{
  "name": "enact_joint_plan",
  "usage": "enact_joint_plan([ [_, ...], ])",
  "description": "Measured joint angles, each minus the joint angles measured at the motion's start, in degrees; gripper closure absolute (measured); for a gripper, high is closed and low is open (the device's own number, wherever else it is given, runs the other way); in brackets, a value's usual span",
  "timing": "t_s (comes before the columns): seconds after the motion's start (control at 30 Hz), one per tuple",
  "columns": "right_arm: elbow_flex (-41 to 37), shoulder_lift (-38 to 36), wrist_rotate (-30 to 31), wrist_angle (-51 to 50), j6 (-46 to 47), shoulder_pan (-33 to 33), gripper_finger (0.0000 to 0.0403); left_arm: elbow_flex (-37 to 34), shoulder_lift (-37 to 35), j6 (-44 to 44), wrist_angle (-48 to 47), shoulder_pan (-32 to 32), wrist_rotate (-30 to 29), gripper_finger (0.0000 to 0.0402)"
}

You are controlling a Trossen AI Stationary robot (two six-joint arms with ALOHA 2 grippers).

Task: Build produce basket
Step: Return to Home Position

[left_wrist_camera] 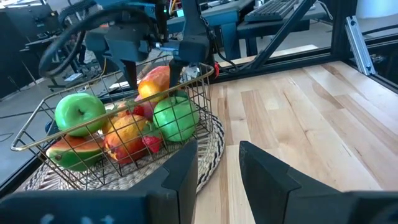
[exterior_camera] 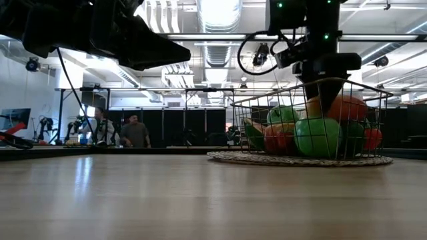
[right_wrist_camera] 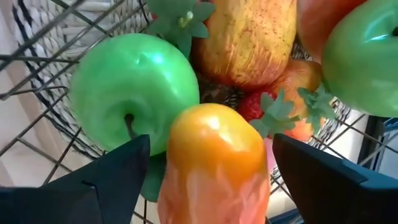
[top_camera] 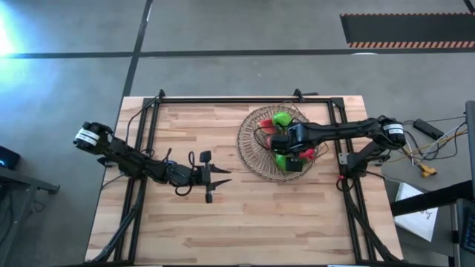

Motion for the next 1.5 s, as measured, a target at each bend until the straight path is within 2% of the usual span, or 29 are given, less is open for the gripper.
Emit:
enact_joint_plan([
  [0.47, -0.46, -9.4, -1.27, -0.8, 6.29, 0.0, 0.0079, 0.0, 0.0, 0.0, -0.01, 0.0, -0.01, 0.03],
  [0.57, -0.96, -10.98, -1.19, -0.74, 7.57, -0.02, 0.0092, 0.0, 0.0, 0.0, -0.01, 0.0, -0.01, 0.03],
  [0.7, -1.42, -11.79, -1.05, -0.64, 8.69, -0.02, 0.0134, 0.0, 0.0, -0.02, -0.04, 0.0, -0.01, 0.03],
  [1.0, -3.75, -12.0, -2.78, 0.55, 9.66, -0.02, 0.0276, 0.0, 0.0, -0.06, -0.08, 0.0, -0.01, 0.03],
  [1.17, -3.78, -12.84, -2.78, 0.65, 9.64, -0.02, 0.0341, 0.0, 0.0, -0.07, -0.1, 0.0, -0.01, 0.03],
  [1.37, -3.47, -16.2, -2.76, -0.13, 10.23, 0.1, 0.0388, 0.0, 0.0, -0.07, -0.1, 0.0, 0.0, 0.03],
  [1.5, -3.4, -21.7, -2.34, -0.06, 12.12, 1.09, 0.0394, 0.0, 0.0, -0.07, -0.12, 0.0, -0.01, 0.03],
])
